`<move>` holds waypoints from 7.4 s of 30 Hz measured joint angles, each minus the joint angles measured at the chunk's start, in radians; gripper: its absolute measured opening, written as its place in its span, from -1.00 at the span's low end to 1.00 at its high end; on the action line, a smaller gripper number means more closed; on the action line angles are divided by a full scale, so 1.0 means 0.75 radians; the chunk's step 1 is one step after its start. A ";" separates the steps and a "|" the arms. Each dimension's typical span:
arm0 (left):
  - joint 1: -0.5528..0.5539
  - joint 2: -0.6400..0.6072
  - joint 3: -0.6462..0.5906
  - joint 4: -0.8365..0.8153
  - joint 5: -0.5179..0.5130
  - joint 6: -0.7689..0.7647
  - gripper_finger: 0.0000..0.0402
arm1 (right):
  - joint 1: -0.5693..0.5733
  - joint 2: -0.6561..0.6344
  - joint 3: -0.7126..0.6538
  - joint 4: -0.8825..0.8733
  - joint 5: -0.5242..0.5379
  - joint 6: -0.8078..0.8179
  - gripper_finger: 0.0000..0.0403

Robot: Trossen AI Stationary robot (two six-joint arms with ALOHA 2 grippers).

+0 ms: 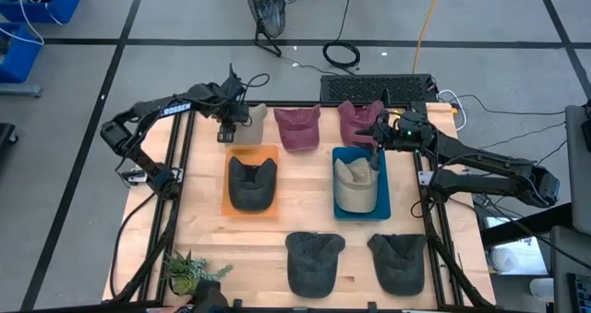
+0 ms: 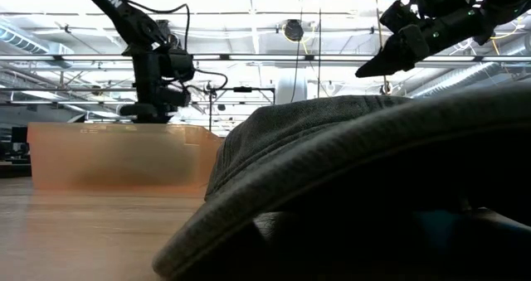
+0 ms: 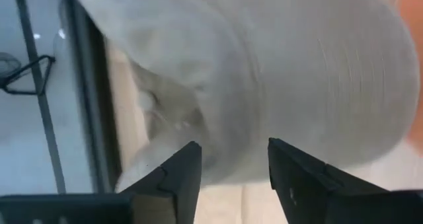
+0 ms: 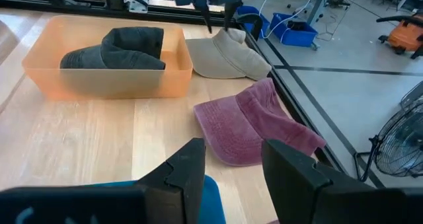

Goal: Pick & Place hat
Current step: Put the brown cap into the blue bin, then put the left black cap into the orange bin

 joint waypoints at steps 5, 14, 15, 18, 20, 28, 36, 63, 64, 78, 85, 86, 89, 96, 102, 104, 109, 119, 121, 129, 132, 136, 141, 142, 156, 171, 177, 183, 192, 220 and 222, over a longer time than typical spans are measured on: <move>0.000 0.001 -0.056 0.044 -0.164 0.081 -0.22 | 0.000 0.000 0.000 0.000 0.001 -0.009 -0.33; 0.000 0.001 -0.058 0.075 -0.117 0.076 -0.60 | 0.000 0.000 0.000 0.001 0.002 -0.009 -0.33; 0.000 0.001 -0.058 0.075 -0.097 0.074 -0.68 | 0.000 0.000 0.000 0.002 0.002 -0.009 -0.33; -0.002 0.001 -0.058 0.067 -0.061 0.051 -0.93 | 0.000 0.000 0.000 0.001 0.002 -0.009 -0.33; -0.009 0.001 -0.058 0.040 -0.060 0.040 -0.95 | 0.000 0.000 0.000 0.001 0.002 -0.008 -0.33; -0.061 -0.053 -0.043 -0.032 -0.216 0.076 -0.96 | 0.000 0.000 0.000 0.001 0.004 -0.006 -0.33; -0.139 -0.272 0.036 -0.022 -0.186 0.025 -0.96 | -0.001 0.000 0.000 0.028 0.008 -0.005 -0.33; -1.044 -0.236 0.058 0.393 -0.005 -0.732 -0.97 | 0.625 0.611 0.357 0.536 0.090 0.232 -0.12; -1.061 -0.221 0.058 0.420 -0.006 -0.735 -0.97 | 0.644 0.646 0.379 0.520 0.137 0.222 -0.10; -1.182 -0.174 0.058 0.507 -0.048 -0.789 -0.97 | 0.681 0.951 0.599 0.437 0.216 0.351 -0.11; -1.189 -0.173 0.058 0.561 -0.054 -0.789 -0.96 | 0.676 0.976 0.608 0.399 0.220 0.408 -0.12; -1.189 -0.173 0.058 0.561 -0.053 -0.788 -0.96 | 0.676 0.978 0.608 0.391 0.220 0.410 -0.13; -1.189 -0.174 0.058 0.567 -0.043 -0.772 -0.98 | 0.678 0.982 0.608 0.366 0.221 0.410 -0.14; -1.189 -0.173 0.058 0.561 -0.044 -0.774 -0.98 | 0.678 0.982 0.608 0.309 0.241 0.402 -0.23; -1.190 -0.173 0.058 0.556 -0.048 -0.775 -0.96 | 0.679 0.982 0.608 0.272 0.211 0.383 -0.35; -1.189 -0.173 0.058 0.555 -0.053 -0.777 -0.98 | 0.679 0.982 0.607 0.266 0.211 0.371 -0.41; -1.189 -0.173 0.058 0.553 -0.057 -0.780 -0.94 | 0.679 0.982 0.607 0.261 0.211 0.321 -0.71; -1.189 -0.175 0.058 0.563 -0.080 -0.879 -0.83 | 0.676 0.923 0.604 0.163 0.214 0.211 -0.98; -1.189 -0.175 0.058 0.564 -0.083 -0.920 -0.73 | 0.674 0.870 0.602 0.092 0.216 0.187 -0.98; -1.219 -0.232 0.063 0.759 -0.018 -1.008 -0.35 | 0.671 0.625 0.604 -0.258 0.217 0.119 -0.99; -1.238 -0.300 0.053 0.707 -0.005 -0.988 -0.26 | 0.678 0.534 0.604 -0.447 0.211 0.094 -0.99; -1.236 -0.376 0.044 0.677 -0.072 -1.023 -0.24 | 0.693 0.405 0.525 -0.542 0.208 0.070 -0.99; -1.235 -0.423 0.023 0.674 -0.137 -1.056 -0.28 | 0.689 0.213 0.351 -0.516 0.176 0.100 -1.00; -1.235 -0.425 0.014 0.691 -0.137 -1.057 -0.30 | 0.689 0.173 0.318 -0.517 0.174 0.104 -1.00; -1.195 -0.461 -0.187 0.831 -0.147 -1.113 -0.47 | 0.634 -0.140 -0.018 -0.522 0.145 0.095 -1.00; -1.147 -0.461 -0.273 0.911 -0.146 -1.121 -0.46 | 0.617 -0.129 -0.122 -0.324 0.070 0.094 -1.00; -1.135 -0.461 -0.314 0.977 -0.135 -1.134 -0.46 | 0.617 -0.106 -0.185 -0.297 0.070 0.094 -0.99; -1.135 -0.461 -0.332 1.002 -0.116 -1.147 -0.46 | 0.616 -0.105 -0.300 -0.160 0.071 0.056 -0.87; -1.135 -0.461 -0.333 1.011 -0.117 -1.143 -0.46 | 0.617 -0.113 -0.307 -0.158 0.111 0.087 -0.53; -1.135 -0.461 -0.333 1.012 -0.118 -1.158 -0.46 | 0.764 0.039 -0.305 0.318 0.253 0.574 -0.45; -1.135 -0.461 -0.333 1.013 -0.119 -1.155 -0.46 | 0.801 0.075 -0.294 0.314 0.312 0.547 -0.48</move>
